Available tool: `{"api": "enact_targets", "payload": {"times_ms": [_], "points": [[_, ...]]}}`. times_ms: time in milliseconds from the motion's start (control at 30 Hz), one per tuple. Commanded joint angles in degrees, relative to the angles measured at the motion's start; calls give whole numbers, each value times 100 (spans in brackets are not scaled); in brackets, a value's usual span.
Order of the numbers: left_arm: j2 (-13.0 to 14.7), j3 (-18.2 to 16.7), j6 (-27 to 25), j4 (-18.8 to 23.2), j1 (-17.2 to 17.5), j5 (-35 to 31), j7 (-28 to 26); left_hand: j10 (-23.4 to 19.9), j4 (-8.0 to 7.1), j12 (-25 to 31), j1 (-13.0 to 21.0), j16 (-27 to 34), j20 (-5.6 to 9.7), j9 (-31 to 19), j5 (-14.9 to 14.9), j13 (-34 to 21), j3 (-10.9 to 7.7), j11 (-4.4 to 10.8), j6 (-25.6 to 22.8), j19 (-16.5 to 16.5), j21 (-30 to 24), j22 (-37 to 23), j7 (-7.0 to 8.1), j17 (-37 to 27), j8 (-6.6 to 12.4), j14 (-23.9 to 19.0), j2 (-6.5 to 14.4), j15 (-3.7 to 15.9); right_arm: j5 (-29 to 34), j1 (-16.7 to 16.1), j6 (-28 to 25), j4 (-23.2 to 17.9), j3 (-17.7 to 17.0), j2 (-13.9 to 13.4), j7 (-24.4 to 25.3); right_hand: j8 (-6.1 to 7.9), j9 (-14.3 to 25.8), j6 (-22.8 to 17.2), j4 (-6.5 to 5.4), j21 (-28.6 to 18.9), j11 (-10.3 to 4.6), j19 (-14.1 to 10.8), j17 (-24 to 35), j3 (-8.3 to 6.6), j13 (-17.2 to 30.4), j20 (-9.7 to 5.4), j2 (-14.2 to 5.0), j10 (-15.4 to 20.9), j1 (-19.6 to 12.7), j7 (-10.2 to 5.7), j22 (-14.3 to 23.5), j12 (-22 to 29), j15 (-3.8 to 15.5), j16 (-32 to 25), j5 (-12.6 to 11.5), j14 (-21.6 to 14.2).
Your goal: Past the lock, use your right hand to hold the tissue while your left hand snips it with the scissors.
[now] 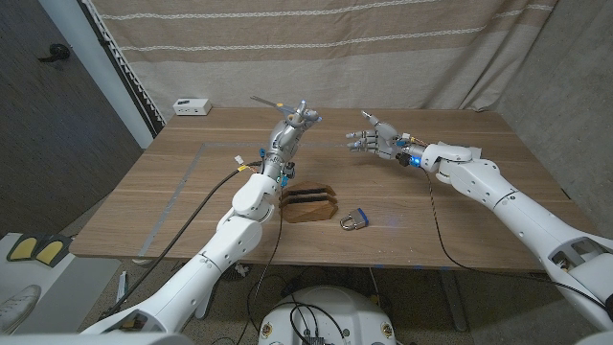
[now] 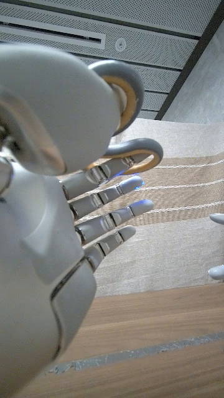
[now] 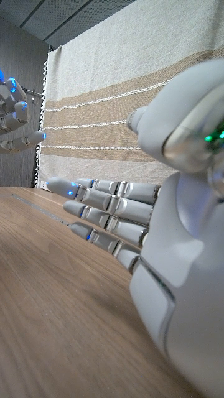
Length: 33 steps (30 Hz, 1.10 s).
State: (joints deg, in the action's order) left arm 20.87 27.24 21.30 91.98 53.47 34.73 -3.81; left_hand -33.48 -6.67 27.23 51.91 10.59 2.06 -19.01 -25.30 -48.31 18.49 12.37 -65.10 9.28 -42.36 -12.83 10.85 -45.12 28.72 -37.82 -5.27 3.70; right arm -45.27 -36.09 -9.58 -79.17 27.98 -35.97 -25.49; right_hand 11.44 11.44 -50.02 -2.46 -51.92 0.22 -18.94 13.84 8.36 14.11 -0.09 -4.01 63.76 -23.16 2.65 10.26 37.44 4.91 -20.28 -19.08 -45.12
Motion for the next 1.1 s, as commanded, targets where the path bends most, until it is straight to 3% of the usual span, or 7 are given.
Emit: {"api": "enact_targets", "payload": {"times_ms": [33, 233, 367, 433, 533, 833, 1100], "points": [[-48, 34, 177, -167, -67, 71, 261, 117, 82, -362, 484, -32, 267, 166, -91, 329, -87, 3, -38, -37, -41, -25, -24, 293, -77, 335, 234, 916, -12, 7, -13, 34, 5, 22, -3, -8, 18, 39, 6, 11, 13, -37, 5, 36, -4, 30, -7, 38, 28, 11, 12, -13, 250, 10, -33, 9], [-87, 46, 221, -207, -86, 128, 346, -242, 184, -657, 1069, 28, 399, 525, -75, 726, -216, 11, 34, -4, -97, -15, -223, 664, -283, 439, 640, 929, -15, 1, -12, 44, 6, 28, -4, -4, 18, 45, 9, 26, 23, -42, 1, 40, 0, 30, -13, 32, 35, 14, 13, -12, 257, 10, -39, 3], [-91, 57, 218, -241, -108, 169, 420, -1039, 289, -967, 1712, 142, 455, 831, 142, 1261, -270, 23, -3, 47, -132, 35, -248, 1064, -478, 220, 1015, 943, -25, -4, -34, 27, 0, 22, 11, -1, 17, 45, 9, 35, 27, -45, -1, 44, -2, 28, -16, 23, 43, 22, 13, -18, 258, 13, -43, 4], [-94, 64, 219, -261, -117, 181, 453, -1149, 330, -1026, 1851, 155, 471, 845, 193, 1349, -285, 26, -27, 64, -141, 40, -268, 1111, -501, 171, 1059, 944, -16, -5, -14, 32, 2, 18, -6, 0, 17, 47, 9, 40, 20, -47, -2, 46, -5, 30, -18, 31, 46, 20, 13, -16, 259, 14, -44, 5], [-115, 71, 237, -301, -122, 221, 503, -1376, 376, -1176, 2091, 179, 478, 781, 354, 1549, -240, 20, -40, 65, -143, 49, 100, 1235, -525, 15, 1091, 944, -19, -12, -43, 3, -3, 2, 21, 3, 17, 44, 10, 47, 31, -50, -4, 48, 2, 29, -21, 35, 51, 24, 14, -10, 251, 18, -47, 10], [-147, 62, 245, -330, -121, 217, 467, -1912, 382, -857, 2409, 203, 417, 475, 580, 1314, -99, -11, -222, 12, -167, 8, 135, 1365, -199, -524, 1093, 944, -19, -8, -40, 5, -8, -5, 17, 7, 16, 51, 12, 67, 34, -57, -9, 57, -4, 28, -26, 36, 65, 37, 14, -13, 246, 21, -53, 9], [-197, 60, 233, -335, -106, 264, 437, -2296, 191, -149, 2579, 254, 419, 353, 709, 613, 62, -19, -272, 48, -258, -34, 117, 1235, -108, -1074, 1056, 958, -35, -12, -46, 9, -22, -12, 18, 6, 15, 65, 14, 85, 48, -58, -13, 65, -12, 31, -26, 46, 76, 37, 15, -15, 251, 25, -58, 10]]}}
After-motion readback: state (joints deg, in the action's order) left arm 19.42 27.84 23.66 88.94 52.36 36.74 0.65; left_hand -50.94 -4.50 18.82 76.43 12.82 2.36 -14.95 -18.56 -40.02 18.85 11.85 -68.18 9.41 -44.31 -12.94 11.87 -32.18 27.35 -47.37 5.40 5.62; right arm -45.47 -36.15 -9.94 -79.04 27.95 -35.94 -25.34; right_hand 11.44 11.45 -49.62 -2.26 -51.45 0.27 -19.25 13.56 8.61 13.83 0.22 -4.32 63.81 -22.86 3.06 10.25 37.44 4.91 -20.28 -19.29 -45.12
